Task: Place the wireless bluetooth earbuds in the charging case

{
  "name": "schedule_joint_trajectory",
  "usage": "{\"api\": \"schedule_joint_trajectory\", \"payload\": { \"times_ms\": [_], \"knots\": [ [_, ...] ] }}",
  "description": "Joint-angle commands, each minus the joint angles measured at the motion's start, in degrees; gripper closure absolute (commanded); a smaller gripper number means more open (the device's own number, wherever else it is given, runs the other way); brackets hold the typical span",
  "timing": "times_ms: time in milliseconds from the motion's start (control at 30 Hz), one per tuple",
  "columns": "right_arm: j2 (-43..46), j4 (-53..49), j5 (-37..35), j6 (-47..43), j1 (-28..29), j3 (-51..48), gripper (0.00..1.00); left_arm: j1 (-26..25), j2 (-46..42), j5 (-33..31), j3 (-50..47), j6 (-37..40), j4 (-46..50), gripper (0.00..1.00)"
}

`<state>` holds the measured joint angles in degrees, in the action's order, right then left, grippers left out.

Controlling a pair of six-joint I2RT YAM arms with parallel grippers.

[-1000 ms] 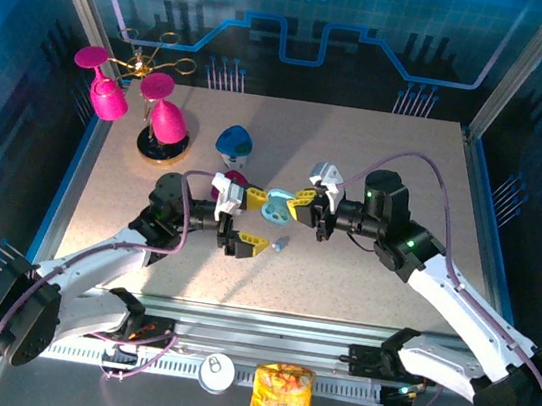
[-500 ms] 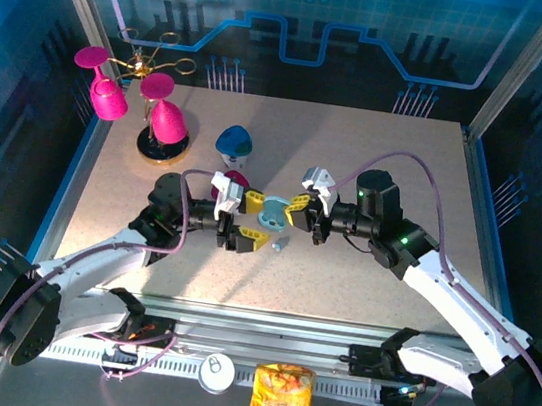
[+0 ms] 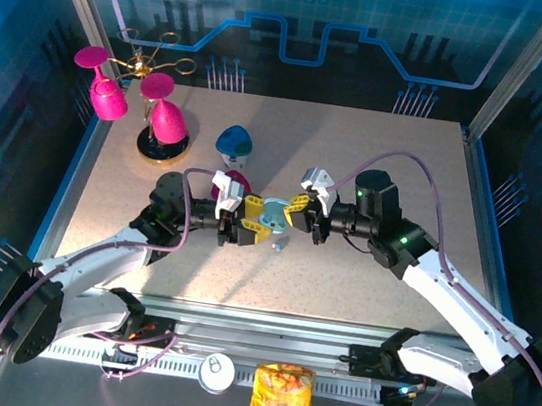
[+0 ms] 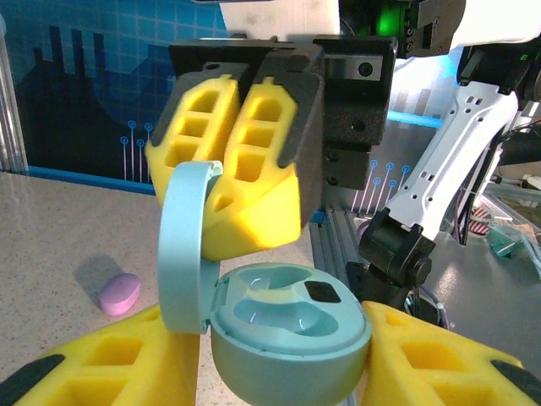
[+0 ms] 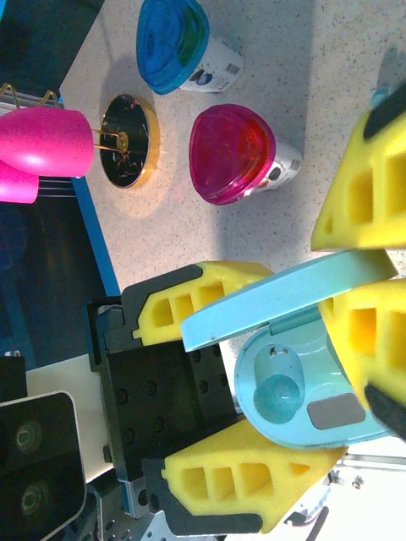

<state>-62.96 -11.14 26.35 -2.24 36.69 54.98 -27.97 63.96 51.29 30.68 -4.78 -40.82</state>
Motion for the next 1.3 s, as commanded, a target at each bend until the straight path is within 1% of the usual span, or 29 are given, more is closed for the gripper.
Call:
{"api": "schedule_joint_trajectory", "payload": {
  "times_ms": [0,67,167,267,367,467,600,700,733,800,867,1033,1267],
  "knots": [
    [1.28,2.13,-1.4,0.41,0.62,0.7,0.78,-0.34,0.38,0.98,-0.26,0.48,-1.78,0.67],
    [2.17,2.89,-1.88,1.05,0.43,0.26,0.62,-0.33,0.37,0.34,-0.48,0.56,-1.75,0.68],
    [3.5,3.92,-2.1,2.35,-0.09,-0.3,0.44,-0.33,0.56,-0.19,-0.62,0.56,-2.05,0.68],
    [5.03,4.5,-2.31,3.3,-0.51,-0.49,0.32,-0.24,0.69,-1.3,-1.01,0.34,-2.47,0.68],
    [6.79,5.09,-2.76,4.13,-0.63,-0.65,0.22,-0.09,0.8,-2.9,-1.69,0.22,-3.7,0.68],
    [8.82,6.54,-3.86,5.33,-1.0,-1.31,0.17,0.27,0.92,-4.11,-2.54,-0.21,-5.55,0.68],
    [11.65,10.22,-6.57,8.35,-2.77,-3.37,0.15,0.84,0.86,-5.3,-3.31,-1.22,-7.88,0.68],
    [14.16,14.58,-9.19,12.43,-5.86,-6.81,0.14,1.27,0.39,-5.85,-3.77,-1.94,-9.09,0.68],
    [14.52,15.08,-8.2,13.46,-7.18,-7.34,0.14,1.34,0.37,-5.87,-3.78,-2.03,-8.99,0.68],
    [14.05,14.45,-3.54,12.84,-8.1,-7.13,0.16,1.44,0.35,-5.79,-3.7,-2.09,-8.86,0.68],
    [12.64,12.32,0.46,11.23,-6.94,-5.91,0.16,1.42,0.54,-5.75,-3.61,-2.28,-8.95,0.68],
    [8.74,6.7,-0.59,3.54,-2.01,-4.94,0.14,1.5,1.39,-4.76,-2.99,-3.73,-10.18,0.67],
    [3.83,3.69,0.37,-0.2,0.84,-1.37,0.16,1.48,0.72,-3.72,-2.46,-4.1,-8.98,0.67]
  ]
}}
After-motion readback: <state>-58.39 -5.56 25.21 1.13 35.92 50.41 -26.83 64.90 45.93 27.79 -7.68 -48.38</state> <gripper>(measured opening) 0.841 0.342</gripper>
